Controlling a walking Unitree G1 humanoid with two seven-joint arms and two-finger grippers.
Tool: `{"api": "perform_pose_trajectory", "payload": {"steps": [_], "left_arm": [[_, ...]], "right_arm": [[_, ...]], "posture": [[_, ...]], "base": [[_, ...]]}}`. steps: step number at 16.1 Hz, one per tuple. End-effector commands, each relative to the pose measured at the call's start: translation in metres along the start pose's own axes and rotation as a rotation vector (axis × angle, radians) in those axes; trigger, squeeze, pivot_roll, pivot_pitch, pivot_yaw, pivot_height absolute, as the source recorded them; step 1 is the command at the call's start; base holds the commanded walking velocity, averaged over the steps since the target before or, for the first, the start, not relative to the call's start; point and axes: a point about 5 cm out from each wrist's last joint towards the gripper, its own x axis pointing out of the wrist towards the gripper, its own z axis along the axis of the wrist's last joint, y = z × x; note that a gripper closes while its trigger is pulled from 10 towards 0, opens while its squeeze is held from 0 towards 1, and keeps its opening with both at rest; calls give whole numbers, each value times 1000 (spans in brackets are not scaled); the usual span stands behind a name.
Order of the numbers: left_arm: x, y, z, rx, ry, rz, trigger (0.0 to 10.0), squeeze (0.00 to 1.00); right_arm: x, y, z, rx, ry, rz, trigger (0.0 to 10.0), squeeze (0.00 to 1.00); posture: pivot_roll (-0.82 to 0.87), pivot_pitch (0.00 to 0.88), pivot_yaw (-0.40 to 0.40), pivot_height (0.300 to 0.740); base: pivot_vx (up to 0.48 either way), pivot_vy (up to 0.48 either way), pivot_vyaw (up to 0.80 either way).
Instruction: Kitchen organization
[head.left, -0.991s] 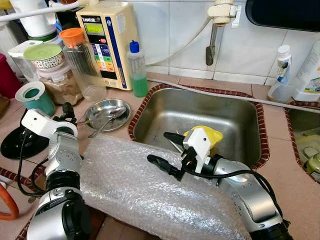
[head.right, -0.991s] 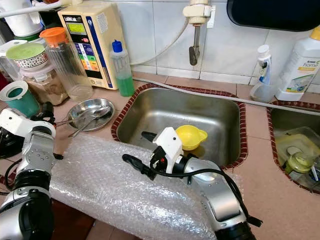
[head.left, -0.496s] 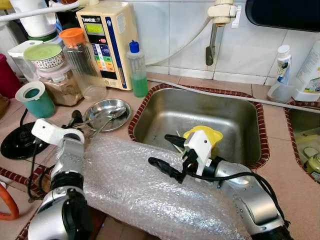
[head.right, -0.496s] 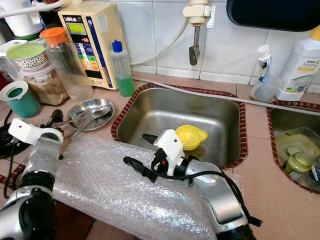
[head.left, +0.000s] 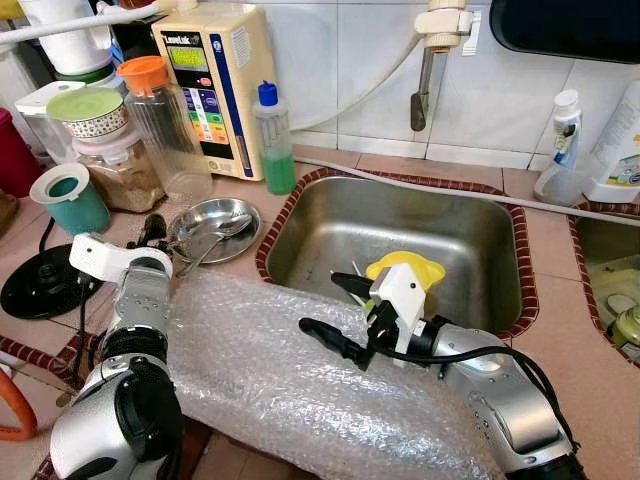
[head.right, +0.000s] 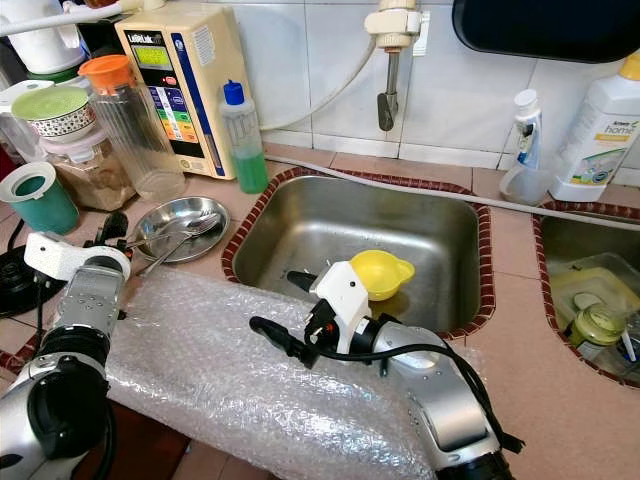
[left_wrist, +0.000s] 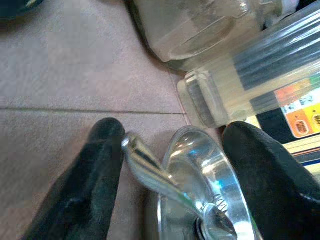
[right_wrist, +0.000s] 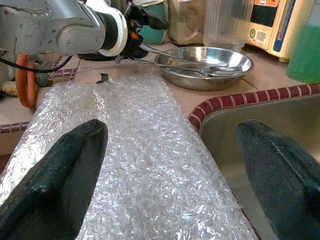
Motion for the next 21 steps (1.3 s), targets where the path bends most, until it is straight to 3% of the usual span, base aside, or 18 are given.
{"api": "perform_pose_trajectory", "payload": {"steps": [1,9,17,21], "left_arm": [[2,-4,4,-9,-7,-12,0,0],[2,0,3,-17,5,0,0,0],[2,3,18,33,-66,24,0,0],[3,-13,36,61,-139,-49,0,0]], "right_arm": [[1,4,7,-14,-18,29,10000,0],[1,6,6,-9,-11,42,10000,0],[2,5,4,-9,-7,43,10000,0],[3,2,5,-15,-9,35,10000,0]], "posture": [[34,0,118,740],[40,0,118,740],[54,0,116,740],[64,0,115,740]], "base": [[0,0,0],[0,0,0],[0,0,0],[0,0,0]]}}
